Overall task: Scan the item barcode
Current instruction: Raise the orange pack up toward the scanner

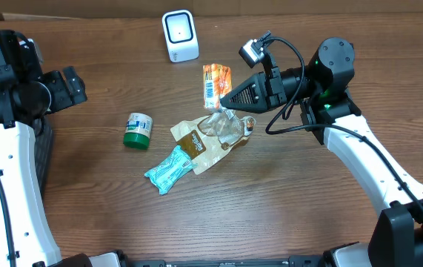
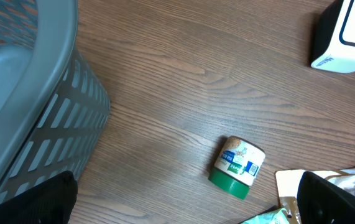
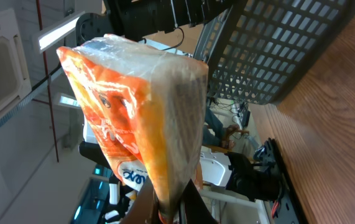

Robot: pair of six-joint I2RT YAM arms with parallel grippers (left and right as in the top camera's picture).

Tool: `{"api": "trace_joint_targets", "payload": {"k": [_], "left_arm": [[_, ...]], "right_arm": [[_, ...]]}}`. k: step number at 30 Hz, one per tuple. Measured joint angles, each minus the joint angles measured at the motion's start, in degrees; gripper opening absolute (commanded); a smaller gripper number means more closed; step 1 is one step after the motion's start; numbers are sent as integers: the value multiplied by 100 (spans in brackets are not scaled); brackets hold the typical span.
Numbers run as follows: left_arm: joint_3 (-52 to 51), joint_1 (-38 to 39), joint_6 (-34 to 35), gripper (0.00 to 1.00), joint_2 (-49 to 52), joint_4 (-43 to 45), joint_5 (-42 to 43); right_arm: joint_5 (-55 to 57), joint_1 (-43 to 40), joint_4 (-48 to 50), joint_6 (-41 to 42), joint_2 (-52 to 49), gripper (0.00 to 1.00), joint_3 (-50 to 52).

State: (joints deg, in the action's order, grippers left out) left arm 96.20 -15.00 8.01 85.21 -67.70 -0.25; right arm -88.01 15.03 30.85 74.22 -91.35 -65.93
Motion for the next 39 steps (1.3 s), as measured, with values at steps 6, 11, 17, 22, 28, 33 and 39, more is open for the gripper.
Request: {"api": "trace_joint_targets", "payload": {"k": [6,11,17,22,28,33,39], "left_arm": [[0,0,0,100,0,0,0],[0,0,0,100,0,0,0],[0,0,0,99,0,0,0],[0,0,0,99,0,0,0],[0,0,0,100,0,0,0],[0,0,-2,99,0,0,0],[0,0,0,100,0,0,0]], "right_arm": [[-2,0,0,-52,0,4,0],[0,0,-2,-76,0,4,0],[0,0,0,-144,0,4,0],[-2,4,-4,-232,0,4,0],[-4,142,-424,-610,-13,4,0],[-2,361,-560,-866,-223,4,0],[-2,503,-599,-999,-776,4,0]]}}
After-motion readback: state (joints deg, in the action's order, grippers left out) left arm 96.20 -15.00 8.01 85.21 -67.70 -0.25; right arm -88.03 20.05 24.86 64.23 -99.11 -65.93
